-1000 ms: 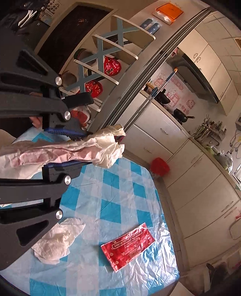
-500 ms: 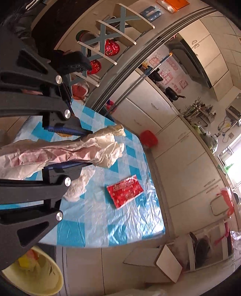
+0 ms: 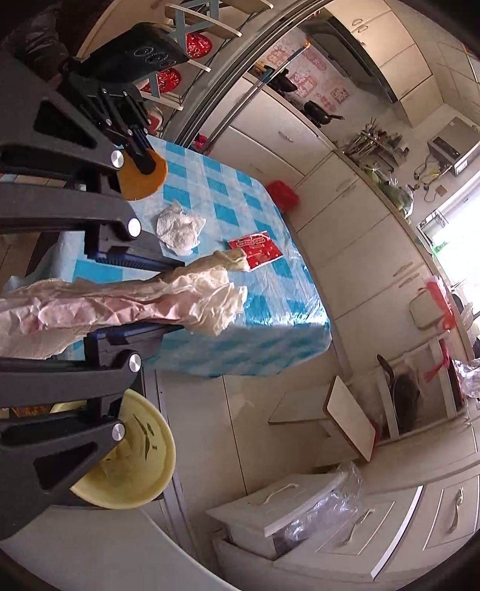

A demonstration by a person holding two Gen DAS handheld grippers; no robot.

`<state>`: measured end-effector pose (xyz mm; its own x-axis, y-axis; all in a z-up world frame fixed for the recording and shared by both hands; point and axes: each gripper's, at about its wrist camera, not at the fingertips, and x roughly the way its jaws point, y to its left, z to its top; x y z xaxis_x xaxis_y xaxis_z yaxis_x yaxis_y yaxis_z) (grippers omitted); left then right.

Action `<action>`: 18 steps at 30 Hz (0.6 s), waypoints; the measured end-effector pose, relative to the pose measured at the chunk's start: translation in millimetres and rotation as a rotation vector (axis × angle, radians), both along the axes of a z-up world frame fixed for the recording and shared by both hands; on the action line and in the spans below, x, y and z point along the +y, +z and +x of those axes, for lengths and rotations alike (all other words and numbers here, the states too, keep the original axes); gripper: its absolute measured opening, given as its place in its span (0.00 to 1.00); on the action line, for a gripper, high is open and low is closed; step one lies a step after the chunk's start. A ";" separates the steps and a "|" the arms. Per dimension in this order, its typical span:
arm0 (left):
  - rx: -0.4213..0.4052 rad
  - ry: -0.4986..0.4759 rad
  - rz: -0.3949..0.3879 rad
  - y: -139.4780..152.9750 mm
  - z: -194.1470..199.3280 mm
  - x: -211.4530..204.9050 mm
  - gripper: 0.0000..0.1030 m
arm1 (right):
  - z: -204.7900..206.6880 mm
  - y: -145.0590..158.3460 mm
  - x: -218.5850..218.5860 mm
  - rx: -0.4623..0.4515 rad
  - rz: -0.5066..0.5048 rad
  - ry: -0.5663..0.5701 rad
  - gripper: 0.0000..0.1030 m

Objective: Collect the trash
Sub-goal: 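Carry crust and tissue to the yellow bowl and open both grippers over it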

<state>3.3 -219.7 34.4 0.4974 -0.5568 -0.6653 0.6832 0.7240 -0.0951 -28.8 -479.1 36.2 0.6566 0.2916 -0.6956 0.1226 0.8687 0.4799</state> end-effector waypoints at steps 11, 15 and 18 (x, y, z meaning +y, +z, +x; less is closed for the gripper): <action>0.125 -0.087 -0.030 -29.2 -2.6 -87.4 0.05 | 2.6 -72.2 -58.2 0.293 0.000 -0.183 0.28; 0.179 -0.117 0.001 -53.8 -9.5 -128.1 0.05 | 2.2 -94.6 -76.5 0.378 0.000 -0.227 0.33; 0.232 -0.118 0.033 -73.4 -11.3 -157.9 0.05 | -0.9 -104.6 -92.9 0.417 0.025 -0.276 0.41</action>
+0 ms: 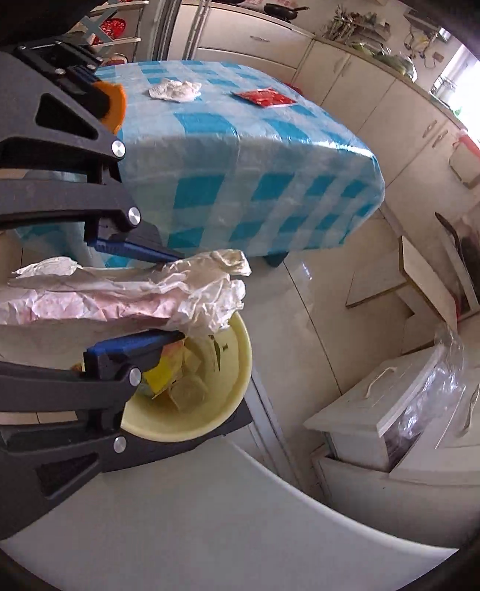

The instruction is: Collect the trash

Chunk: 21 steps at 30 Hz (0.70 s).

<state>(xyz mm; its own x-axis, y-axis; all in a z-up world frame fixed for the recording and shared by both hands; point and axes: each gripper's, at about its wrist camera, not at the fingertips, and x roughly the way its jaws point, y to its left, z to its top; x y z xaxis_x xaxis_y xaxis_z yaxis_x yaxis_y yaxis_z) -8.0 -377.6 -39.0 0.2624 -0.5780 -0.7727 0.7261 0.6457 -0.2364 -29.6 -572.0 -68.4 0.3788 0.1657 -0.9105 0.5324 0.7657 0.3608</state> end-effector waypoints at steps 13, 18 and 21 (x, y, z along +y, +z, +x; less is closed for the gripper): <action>0.168 0.041 0.098 -51.6 2.1 -66.9 0.45 | -19.9 26.4 -39.9 -0.133 0.047 -0.207 0.63; 0.153 0.045 0.084 -42.9 -1.4 -55.1 0.51 | -22.4 43.3 -43.3 -0.216 0.032 -0.235 0.65; 0.120 0.063 0.046 -22.9 -6.7 -30.1 0.56 | -20.6 59.6 -39.8 -0.277 -0.003 -0.243 0.70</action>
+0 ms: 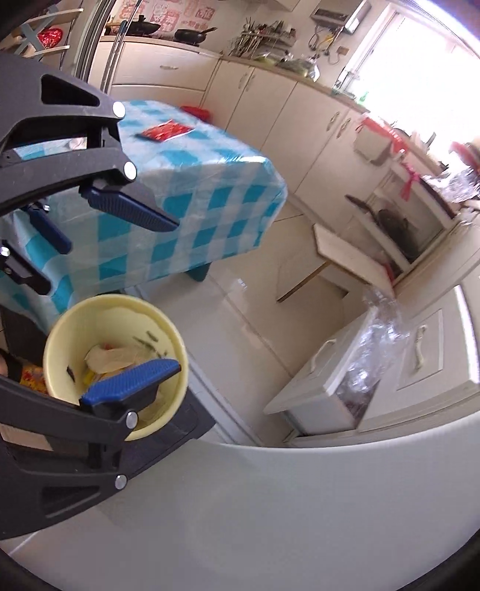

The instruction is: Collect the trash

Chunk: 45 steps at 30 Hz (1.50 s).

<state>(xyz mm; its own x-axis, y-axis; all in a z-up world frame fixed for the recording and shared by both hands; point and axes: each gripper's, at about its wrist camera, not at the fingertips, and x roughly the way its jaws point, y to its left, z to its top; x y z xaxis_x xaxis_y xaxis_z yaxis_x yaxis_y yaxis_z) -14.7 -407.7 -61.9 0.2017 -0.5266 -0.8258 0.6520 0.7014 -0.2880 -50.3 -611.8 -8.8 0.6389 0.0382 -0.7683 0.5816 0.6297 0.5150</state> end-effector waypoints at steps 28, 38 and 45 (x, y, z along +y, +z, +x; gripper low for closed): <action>-0.116 0.359 -0.116 81.8 21.4 230.8 0.79 | 91.1 32.7 111.0 -0.072 -0.220 0.155 0.80; -0.093 0.410 -0.112 72.2 31.4 255.7 0.80 | 112.5 32.5 140.9 -0.077 -0.250 0.214 0.81; -0.086 0.437 -0.112 69.5 37.1 266.9 0.80 | 122.4 32.9 154.8 -0.083 -0.268 0.239 0.81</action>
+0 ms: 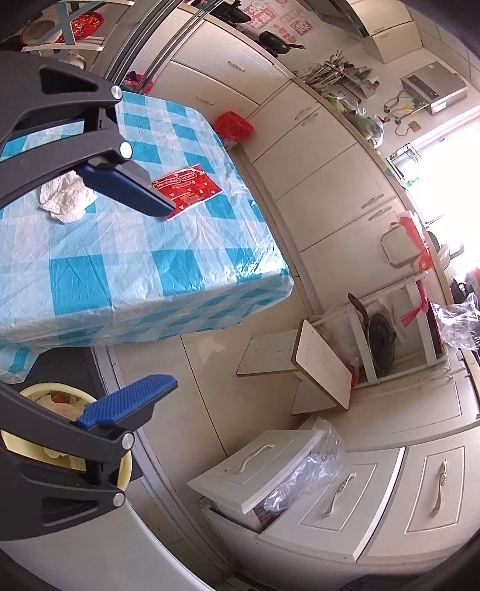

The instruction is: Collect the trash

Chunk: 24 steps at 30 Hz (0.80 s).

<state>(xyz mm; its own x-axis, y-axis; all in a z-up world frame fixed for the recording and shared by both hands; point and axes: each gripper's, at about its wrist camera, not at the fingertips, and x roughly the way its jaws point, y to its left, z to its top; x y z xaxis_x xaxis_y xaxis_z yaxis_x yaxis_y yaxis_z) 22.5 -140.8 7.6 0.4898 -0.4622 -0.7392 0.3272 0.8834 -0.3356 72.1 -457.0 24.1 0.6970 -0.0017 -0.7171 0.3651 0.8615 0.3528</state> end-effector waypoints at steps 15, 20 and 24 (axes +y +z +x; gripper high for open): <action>0.012 0.105 0.019 -14.2 17.7 42.0 0.81 | 14.1 4.5 26.1 -0.021 -0.003 0.048 0.82; 0.036 0.178 0.030 -24.9 36.3 62.4 0.81 | 14.1 10.7 40.9 -0.036 -0.048 0.090 0.82; 0.031 0.196 0.058 -29.5 57.3 60.3 0.84 | 15.1 14.6 48.3 -0.053 -0.058 0.117 0.82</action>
<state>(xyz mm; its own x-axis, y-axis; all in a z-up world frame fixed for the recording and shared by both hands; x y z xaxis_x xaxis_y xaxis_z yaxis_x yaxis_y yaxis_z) 79.8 -80.5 -21.9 0.5428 -0.3171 -0.7777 0.1379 0.9471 -0.2900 87.3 -408.6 38.8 0.7317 0.0413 -0.6804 0.2430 0.9168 0.3169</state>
